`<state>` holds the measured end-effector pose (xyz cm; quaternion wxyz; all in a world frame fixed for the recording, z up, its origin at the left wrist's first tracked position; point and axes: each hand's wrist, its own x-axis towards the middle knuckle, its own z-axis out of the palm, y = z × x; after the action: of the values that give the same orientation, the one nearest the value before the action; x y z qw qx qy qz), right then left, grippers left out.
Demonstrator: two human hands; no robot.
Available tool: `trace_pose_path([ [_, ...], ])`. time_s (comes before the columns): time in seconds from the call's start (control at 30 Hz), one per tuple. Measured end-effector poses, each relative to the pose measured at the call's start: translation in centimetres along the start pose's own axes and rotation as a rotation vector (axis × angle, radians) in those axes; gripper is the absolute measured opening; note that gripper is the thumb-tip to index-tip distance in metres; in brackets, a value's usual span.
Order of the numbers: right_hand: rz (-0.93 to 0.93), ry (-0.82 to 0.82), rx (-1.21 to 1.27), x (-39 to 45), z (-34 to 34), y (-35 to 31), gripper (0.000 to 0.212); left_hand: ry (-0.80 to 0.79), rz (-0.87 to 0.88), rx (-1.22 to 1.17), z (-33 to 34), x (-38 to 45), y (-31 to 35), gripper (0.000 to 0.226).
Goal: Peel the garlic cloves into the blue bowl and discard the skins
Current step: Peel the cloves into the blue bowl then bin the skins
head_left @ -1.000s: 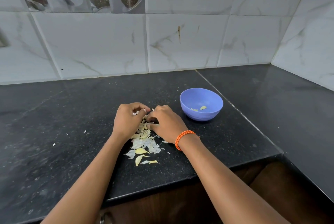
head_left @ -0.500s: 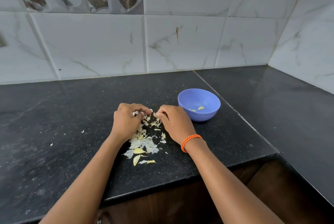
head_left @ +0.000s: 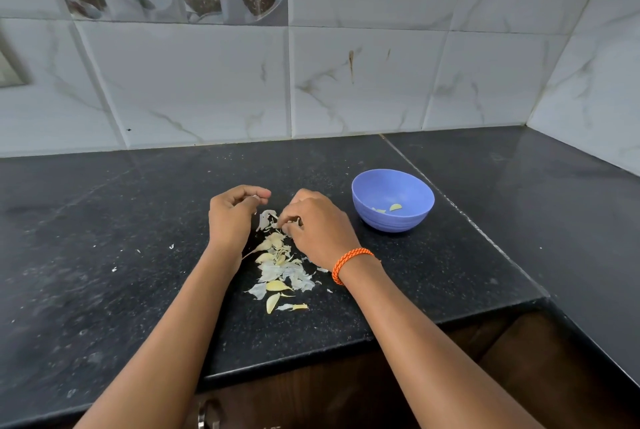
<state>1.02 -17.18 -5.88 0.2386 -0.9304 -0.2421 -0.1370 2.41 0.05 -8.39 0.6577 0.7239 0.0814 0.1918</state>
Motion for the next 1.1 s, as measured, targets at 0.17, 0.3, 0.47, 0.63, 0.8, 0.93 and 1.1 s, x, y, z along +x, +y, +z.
trace_pose_path([
  [0.17,-0.132,-0.142,-0.019,0.4,1.2,-1.5,0.021,0.027,-0.038,-0.04,-0.1,-0.1,0.1,0.03],
  [0.3,-0.205,-0.145,-0.168,0.8,2.6,-2.0,0.011,0.014,-0.063,-0.072,0.0,0.0,0.0,0.031],
  [0.47,-0.164,-0.096,-0.059,1.2,2.1,-1.8,0.004,0.013,-0.021,-0.117,0.0,-0.3,0.4,0.028],
  [0.63,0.114,0.117,0.487,0.4,0.9,0.8,0.004,-0.119,0.14,-0.06,0.4,-1.1,1.3,0.025],
  [0.8,0.272,0.255,0.795,-1.7,1.4,3.0,0.009,-0.409,0.198,-0.005,1.3,-2.2,1.6,0.012],
  [0.93,0.259,0.269,0.886,-2.7,1.4,3.2,0.017,-0.433,0.138,-0.066,1.3,-2.4,1.6,0.018],
  [1.1,0.289,0.27,1.014,-2.8,0.8,3.0,0.016,-0.452,0.048,-0.179,1.4,-2.4,1.2,0.017],
])
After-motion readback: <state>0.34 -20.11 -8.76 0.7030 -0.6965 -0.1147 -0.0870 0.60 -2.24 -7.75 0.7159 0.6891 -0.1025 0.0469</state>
